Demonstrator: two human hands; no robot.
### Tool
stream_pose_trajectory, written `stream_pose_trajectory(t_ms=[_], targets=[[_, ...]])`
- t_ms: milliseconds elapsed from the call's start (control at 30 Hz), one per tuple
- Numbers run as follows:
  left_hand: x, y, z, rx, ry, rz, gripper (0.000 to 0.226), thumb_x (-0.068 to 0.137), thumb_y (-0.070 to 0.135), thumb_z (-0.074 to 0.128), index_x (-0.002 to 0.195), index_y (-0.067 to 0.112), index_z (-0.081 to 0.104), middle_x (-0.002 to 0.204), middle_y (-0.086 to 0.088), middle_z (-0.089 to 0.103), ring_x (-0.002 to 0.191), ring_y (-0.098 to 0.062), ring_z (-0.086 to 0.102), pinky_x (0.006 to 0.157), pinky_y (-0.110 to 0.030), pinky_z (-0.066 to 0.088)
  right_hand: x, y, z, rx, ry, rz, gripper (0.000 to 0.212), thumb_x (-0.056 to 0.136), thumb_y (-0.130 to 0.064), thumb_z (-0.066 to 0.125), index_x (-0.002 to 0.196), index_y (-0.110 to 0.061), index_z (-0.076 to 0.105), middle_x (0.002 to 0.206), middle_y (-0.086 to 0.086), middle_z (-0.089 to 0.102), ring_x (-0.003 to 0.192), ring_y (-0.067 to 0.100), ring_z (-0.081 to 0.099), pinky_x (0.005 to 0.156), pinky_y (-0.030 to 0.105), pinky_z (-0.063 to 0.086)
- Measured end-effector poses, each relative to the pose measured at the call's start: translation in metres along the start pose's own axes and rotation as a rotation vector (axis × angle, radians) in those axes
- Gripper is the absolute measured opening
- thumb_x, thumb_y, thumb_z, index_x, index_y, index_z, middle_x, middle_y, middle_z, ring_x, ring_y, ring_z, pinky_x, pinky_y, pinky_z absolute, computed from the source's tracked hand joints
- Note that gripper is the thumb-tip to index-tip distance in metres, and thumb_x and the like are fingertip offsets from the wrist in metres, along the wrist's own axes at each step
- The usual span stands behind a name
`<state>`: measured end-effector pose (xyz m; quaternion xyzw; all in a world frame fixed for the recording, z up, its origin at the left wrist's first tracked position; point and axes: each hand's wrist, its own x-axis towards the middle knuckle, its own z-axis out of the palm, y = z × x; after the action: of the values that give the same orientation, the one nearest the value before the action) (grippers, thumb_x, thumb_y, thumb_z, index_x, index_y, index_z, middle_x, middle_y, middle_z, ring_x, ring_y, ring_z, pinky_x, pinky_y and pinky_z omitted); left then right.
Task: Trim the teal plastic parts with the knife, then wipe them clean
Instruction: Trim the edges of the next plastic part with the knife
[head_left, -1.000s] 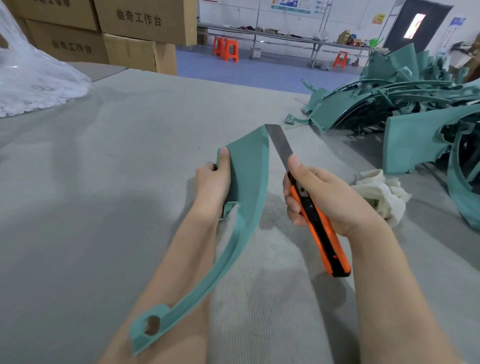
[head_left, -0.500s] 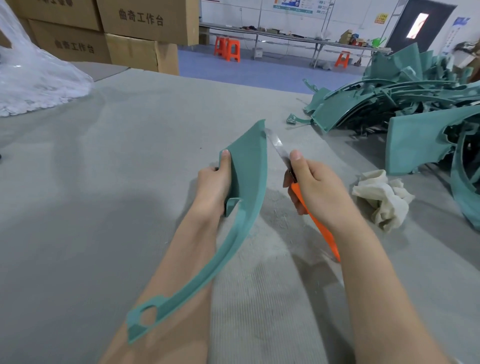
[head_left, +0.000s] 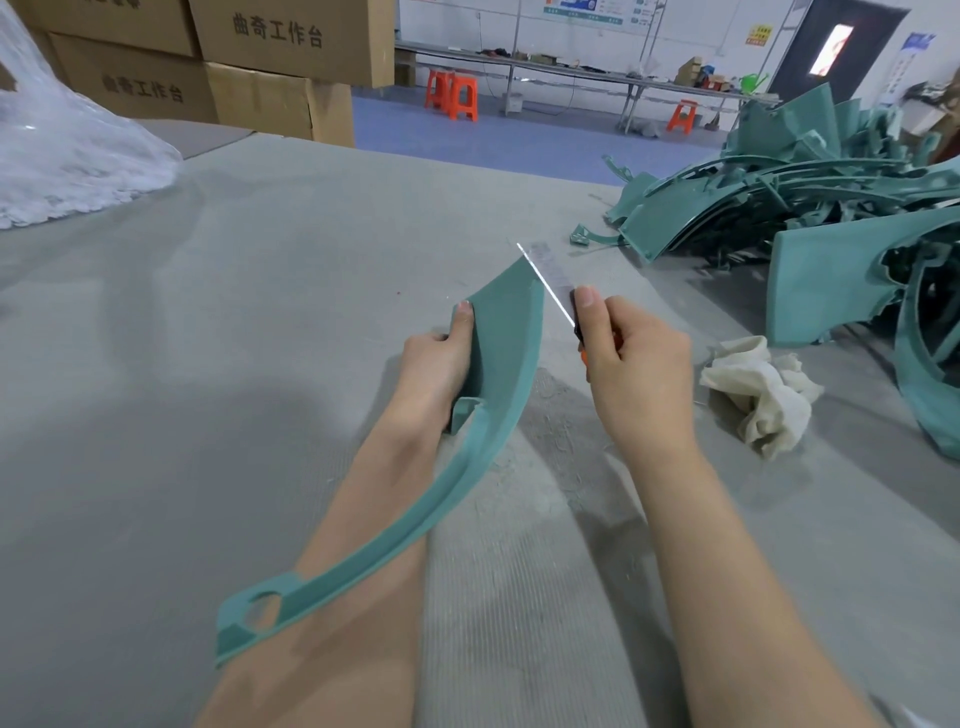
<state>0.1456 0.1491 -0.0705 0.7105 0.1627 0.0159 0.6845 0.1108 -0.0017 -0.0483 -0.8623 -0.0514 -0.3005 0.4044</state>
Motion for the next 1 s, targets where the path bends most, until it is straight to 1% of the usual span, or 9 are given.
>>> stream_pose_trajectory(t_ms=[100,233,400,500,600,700,833,900,1000], targets=[[0.0,0.0,-0.002,-0.011,0.002,0.006,0.053,0.096,0.051,0.046,0.092,0.002,0.064,0.075,-0.006,0.058,0.067,-0.025,0.057,0.072,-0.036,0.051,0.0,0.0,0.001,0.012,-0.035,-0.019,0.057,0.099,-0.05,0.04,0.069,-0.002,0.051,0.063,0.019,0.056,0.062,0.033,0.051,0.06,0.044,0.044],[-0.001,0.0,-0.002,0.0,0.004,0.014,0.054,0.095,0.052,0.047,0.094,0.0,0.064,0.079,-0.007,0.058,0.07,-0.025,0.055,0.079,-0.041,0.053,0.0,0.002,0.001,0.043,-0.059,-0.025,0.056,0.099,-0.048,0.042,0.066,-0.004,0.05,0.061,0.019,0.054,0.059,0.034,0.05,0.057,0.043,0.044],[0.0,-0.001,-0.001,0.007,0.003,0.025,0.05,0.096,0.052,0.046,0.074,0.009,0.059,0.066,-0.003,0.054,0.058,-0.022,0.051,0.066,-0.03,0.045,0.001,0.004,0.002,0.084,-0.08,-0.014,0.055,0.098,-0.049,0.042,0.063,-0.007,0.047,0.059,0.017,0.053,0.055,0.034,0.048,0.054,0.044,0.044],[-0.001,-0.001,-0.001,0.006,-0.004,0.015,0.05,0.095,0.052,0.046,0.076,0.008,0.06,0.067,-0.002,0.054,0.056,-0.02,0.051,0.062,-0.029,0.043,0.002,0.005,0.003,0.126,-0.091,0.015,0.052,0.098,-0.048,0.044,0.058,-0.015,0.044,0.052,0.005,0.05,0.049,0.026,0.043,0.052,0.039,0.043],[0.001,-0.002,0.0,0.036,-0.002,0.064,0.049,0.095,0.052,0.046,0.088,0.006,0.063,0.077,-0.006,0.055,0.066,-0.02,0.05,0.061,-0.028,0.038,0.004,0.007,0.001,0.152,-0.075,0.052,0.051,0.099,-0.047,0.043,0.055,-0.021,0.044,0.047,-0.008,0.048,0.047,0.014,0.043,0.054,0.036,0.041],[0.004,-0.005,0.001,0.048,-0.007,0.104,0.04,0.094,0.051,0.048,0.092,0.013,0.057,0.084,-0.008,0.051,0.074,-0.018,0.047,0.066,-0.029,0.035,0.006,0.009,-0.004,0.137,-0.041,0.057,0.054,0.1,-0.047,0.041,0.058,-0.014,0.046,0.05,-0.003,0.048,0.049,0.018,0.044,0.056,0.039,0.043],[0.006,-0.006,-0.001,0.077,0.015,0.121,0.046,0.094,0.052,0.049,0.094,0.009,0.062,0.083,-0.009,0.051,0.073,-0.019,0.047,0.067,-0.03,0.036,0.007,0.012,-0.011,0.06,-0.039,0.039,0.058,0.099,-0.048,0.042,0.068,0.001,0.049,0.064,0.022,0.056,0.06,0.039,0.05,0.061,0.045,0.046],[0.006,-0.006,-0.002,0.083,0.023,0.123,0.05,0.094,0.052,0.049,0.097,0.005,0.065,0.082,-0.01,0.051,0.072,-0.02,0.047,0.066,-0.029,0.036,0.008,0.013,-0.014,0.031,-0.049,0.034,0.06,0.099,-0.049,0.042,0.071,0.004,0.05,0.067,0.026,0.056,0.064,0.042,0.051,0.062,0.046,0.046],[0.005,-0.004,-0.002,0.09,0.025,0.119,0.043,0.094,0.051,0.049,0.09,0.01,0.059,0.081,-0.009,0.049,0.071,-0.019,0.045,0.064,-0.028,0.034,0.007,0.012,-0.013,0.044,-0.069,0.028,0.058,0.098,-0.049,0.044,0.069,0.001,0.051,0.064,0.025,0.055,0.062,0.041,0.05,0.06,0.046,0.046]])
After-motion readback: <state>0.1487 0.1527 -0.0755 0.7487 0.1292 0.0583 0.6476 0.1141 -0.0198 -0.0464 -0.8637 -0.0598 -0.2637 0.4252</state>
